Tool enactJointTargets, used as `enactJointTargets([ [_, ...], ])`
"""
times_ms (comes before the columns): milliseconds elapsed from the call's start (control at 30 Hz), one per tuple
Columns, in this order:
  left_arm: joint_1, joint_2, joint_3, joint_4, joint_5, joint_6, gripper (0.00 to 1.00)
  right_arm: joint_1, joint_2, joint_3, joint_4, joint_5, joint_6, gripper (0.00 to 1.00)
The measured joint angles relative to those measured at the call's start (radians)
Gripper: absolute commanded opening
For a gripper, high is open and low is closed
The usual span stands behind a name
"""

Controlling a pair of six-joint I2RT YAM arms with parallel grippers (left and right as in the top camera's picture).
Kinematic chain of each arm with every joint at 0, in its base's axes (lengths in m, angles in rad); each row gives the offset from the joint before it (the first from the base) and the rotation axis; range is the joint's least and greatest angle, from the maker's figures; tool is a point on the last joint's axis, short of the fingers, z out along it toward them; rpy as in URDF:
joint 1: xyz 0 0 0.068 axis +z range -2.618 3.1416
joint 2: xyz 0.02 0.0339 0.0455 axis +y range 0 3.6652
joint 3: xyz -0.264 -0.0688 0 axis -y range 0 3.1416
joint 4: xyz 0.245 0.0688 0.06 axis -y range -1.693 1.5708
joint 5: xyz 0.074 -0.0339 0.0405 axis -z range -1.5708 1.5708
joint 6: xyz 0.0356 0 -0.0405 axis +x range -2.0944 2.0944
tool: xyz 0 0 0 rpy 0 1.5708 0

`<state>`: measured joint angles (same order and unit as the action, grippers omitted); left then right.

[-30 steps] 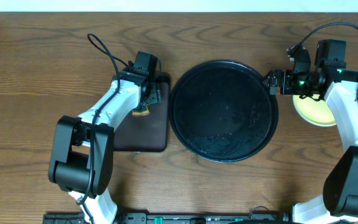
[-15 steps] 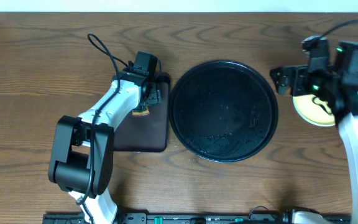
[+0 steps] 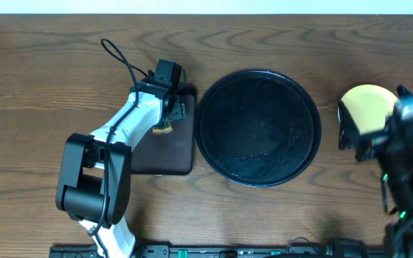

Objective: Clean dirty plates on tray and stack at the side
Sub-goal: 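Release the yellow plate and withdraw the right gripper, then lower the sponge onto the small tray and open the left gripper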

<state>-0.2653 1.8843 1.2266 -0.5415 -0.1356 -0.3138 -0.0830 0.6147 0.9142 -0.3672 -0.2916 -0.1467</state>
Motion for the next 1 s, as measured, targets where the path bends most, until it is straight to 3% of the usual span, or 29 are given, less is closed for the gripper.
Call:
enactJointTargets([
  [300, 0.000, 0.000, 0.000, 0.000, -0.002, 0.000, 0.83, 0.033, -0.415, -0.562, 0.480, 0.008, -0.008, 0.99],
  [533, 0.000, 0.000, 0.000, 0.000, -0.002, 0.000, 0.83, 0.033, -0.598, -0.768, 0.612, 0.024, -0.007, 0.99],
  [767, 0.000, 0.000, 0.000, 0.000, -0.002, 0.000, 0.83, 0.034, -0.602, -0.880, 0.592, 0.041, 0.023, 0.99],
  [1000, 0.000, 0.000, 0.000, -0.001, -0.002, 0.000, 0.83, 0.039, -0.603, -0.907, 0.344, 0.046, 0.042, 0.99],
])
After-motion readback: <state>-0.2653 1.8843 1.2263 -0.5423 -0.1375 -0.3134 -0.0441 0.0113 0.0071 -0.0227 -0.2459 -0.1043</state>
